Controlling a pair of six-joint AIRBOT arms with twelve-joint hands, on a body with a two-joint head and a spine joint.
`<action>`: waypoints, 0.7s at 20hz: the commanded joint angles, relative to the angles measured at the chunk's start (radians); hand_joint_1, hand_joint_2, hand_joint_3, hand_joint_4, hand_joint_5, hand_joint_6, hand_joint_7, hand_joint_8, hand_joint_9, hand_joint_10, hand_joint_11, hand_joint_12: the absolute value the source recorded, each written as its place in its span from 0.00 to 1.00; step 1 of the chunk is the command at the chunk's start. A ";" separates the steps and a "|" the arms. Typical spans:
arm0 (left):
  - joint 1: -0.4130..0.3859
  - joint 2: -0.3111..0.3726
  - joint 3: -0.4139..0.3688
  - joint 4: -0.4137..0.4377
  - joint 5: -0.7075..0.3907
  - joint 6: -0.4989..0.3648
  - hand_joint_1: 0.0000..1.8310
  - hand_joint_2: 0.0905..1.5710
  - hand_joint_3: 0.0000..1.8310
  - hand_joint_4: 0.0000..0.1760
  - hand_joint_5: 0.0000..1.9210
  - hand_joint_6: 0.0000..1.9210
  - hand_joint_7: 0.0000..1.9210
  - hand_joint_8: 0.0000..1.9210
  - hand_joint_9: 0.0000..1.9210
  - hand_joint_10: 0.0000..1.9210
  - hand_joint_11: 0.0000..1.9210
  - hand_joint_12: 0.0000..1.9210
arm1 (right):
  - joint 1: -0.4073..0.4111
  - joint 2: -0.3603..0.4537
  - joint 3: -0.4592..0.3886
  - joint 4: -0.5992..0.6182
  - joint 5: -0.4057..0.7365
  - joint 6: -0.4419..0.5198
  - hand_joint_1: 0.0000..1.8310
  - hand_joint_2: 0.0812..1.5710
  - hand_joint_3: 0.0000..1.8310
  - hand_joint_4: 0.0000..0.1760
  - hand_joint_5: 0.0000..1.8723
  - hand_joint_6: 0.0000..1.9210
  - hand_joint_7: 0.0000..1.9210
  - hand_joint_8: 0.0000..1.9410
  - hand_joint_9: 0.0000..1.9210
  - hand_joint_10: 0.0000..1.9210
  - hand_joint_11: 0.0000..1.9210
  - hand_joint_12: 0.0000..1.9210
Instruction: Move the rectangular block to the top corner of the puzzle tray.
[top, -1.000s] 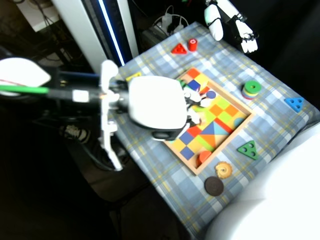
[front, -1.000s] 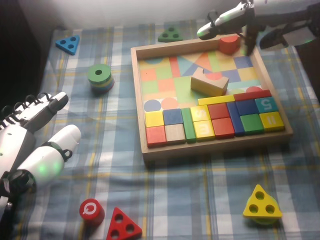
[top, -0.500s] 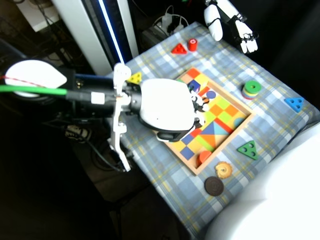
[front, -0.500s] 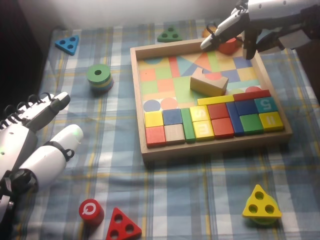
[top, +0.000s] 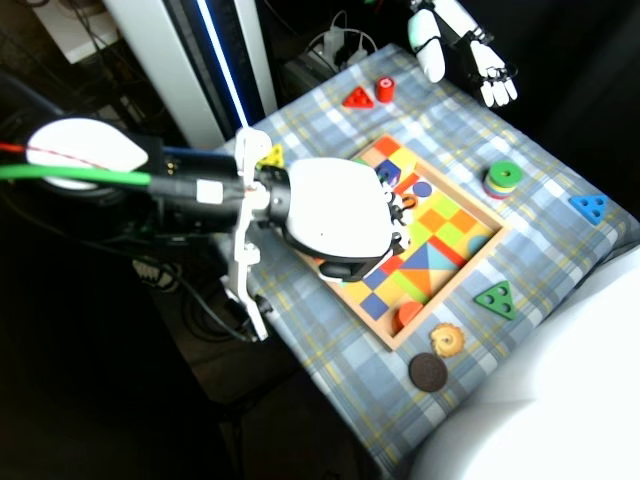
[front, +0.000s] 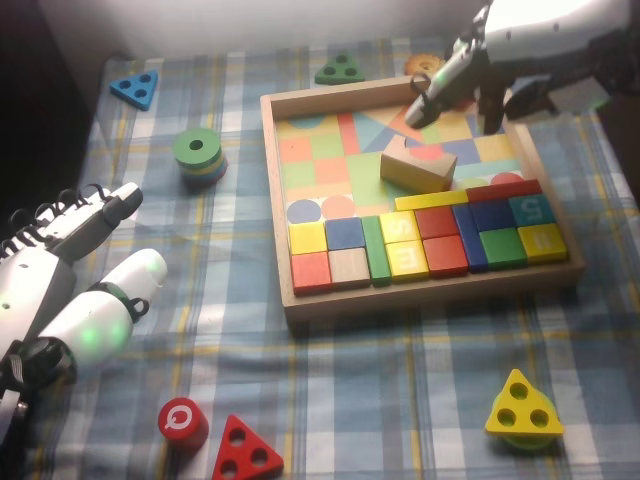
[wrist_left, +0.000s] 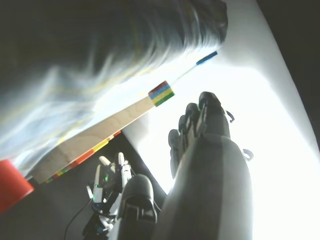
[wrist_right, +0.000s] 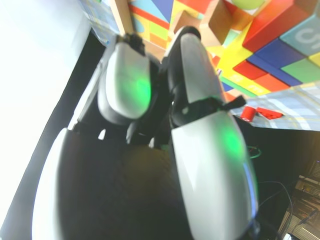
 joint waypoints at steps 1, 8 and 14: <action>-0.008 0.007 0.001 0.048 -0.110 -0.004 0.07 0.89 0.00 0.30 0.17 0.00 0.12 0.00 0.09 0.00 0.00 0.10 | 0.005 -0.005 -0.001 0.048 0.007 0.002 0.81 0.76 0.00 0.00 0.29 0.00 0.63 1.00 0.72 1.00 0.75 1.00; -0.008 0.008 0.000 0.049 -0.110 -0.004 0.07 0.88 0.00 0.32 0.17 0.00 0.13 0.00 0.09 0.00 0.00 0.10 | -0.028 -0.026 -0.001 0.016 -0.008 -0.010 0.87 0.75 0.00 0.00 0.33 0.00 0.68 1.00 0.77 1.00 0.80 1.00; -0.008 0.007 0.001 0.051 -0.107 -0.004 0.04 0.88 0.00 0.35 0.16 0.00 0.12 0.00 0.08 0.00 0.00 0.08 | -0.036 -0.030 -0.002 -0.016 -0.023 -0.012 0.86 0.74 0.00 0.02 0.34 0.00 0.67 1.00 0.78 1.00 0.81 1.00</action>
